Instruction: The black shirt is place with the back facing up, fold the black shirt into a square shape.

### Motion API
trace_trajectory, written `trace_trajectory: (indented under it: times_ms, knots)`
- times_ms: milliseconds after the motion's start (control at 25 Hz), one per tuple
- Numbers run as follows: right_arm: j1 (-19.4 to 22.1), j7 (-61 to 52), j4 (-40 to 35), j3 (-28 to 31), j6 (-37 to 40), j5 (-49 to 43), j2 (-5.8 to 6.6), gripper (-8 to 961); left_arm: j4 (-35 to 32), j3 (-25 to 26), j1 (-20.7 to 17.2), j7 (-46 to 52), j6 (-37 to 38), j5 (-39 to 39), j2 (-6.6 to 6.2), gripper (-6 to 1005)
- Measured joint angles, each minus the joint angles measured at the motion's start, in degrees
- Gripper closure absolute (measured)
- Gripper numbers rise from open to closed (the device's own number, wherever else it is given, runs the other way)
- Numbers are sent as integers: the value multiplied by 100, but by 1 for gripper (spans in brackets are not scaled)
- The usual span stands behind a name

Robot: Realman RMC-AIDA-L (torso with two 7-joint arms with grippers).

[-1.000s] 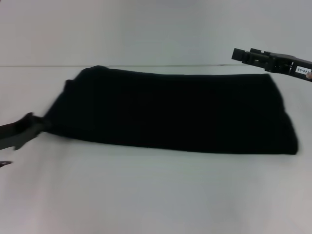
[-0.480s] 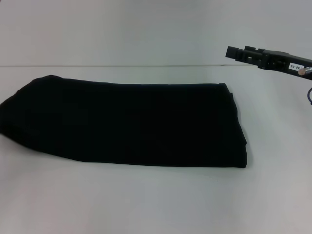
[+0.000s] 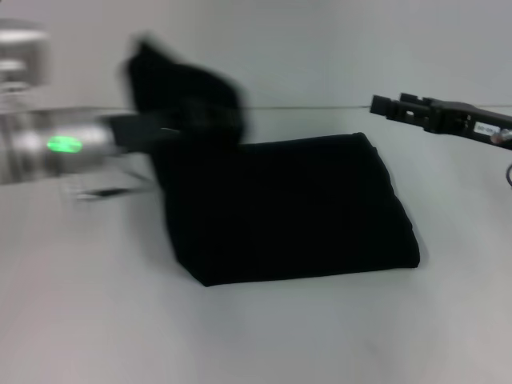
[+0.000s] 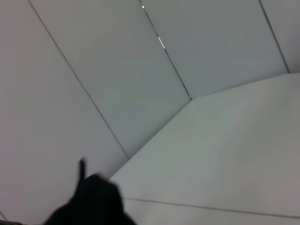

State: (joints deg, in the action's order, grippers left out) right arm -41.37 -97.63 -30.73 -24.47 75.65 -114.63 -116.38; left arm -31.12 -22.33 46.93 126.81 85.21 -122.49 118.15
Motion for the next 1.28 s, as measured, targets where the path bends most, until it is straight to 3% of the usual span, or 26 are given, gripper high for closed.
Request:
trace_trajectory:
  times_ms: [80,160,200,240,280,360,480,720,800,1000,1080,1280]
  knots:
    - [104,3,-38,33,180,25,48,40,274,-446,456,-129,-313,-3,328,900]
    - [199,22,-48,61,326,103,110,40,512,-871,720,-224,-698,35,572,896]
    - [253,41,-50,66,416,176,143,40,802,-1074,873,-335,-943,177,630,894]
    - [324,58,-59,67,482,243,184,40,1541,-1274,1114,-660,-1464,521,651,892]
    - [399,75,-83,70,573,318,228,40,1541,-1274,1114,-660,-1464,521,651,890]
    - [510,83,-117,75,689,395,303,40,2321,-1260,1259,-1183,-2000,943,651,886]
    - [648,57,-151,100,760,485,409,40,3087,-960,1162,-2108,-2289,1484,659,880]
    - [791,-109,-166,143,760,504,554,40,3571,-225,855,-2914,-2040,1600,662,869]
    - [798,-297,-167,112,715,454,608,40,3489,-201,766,-2931,-1553,1598,664,865]
    - [734,-1224,-159,61,603,79,752,40,2803,-155,354,-3099,-130,1637,643,648]
    - [615,-1930,-129,-30,459,-359,847,40,2490,-152,171,-3143,105,1638,623,570]
    - [363,-2724,19,-258,127,-1106,896,40,1501,-568,-310,-3414,513,1579,587,367]
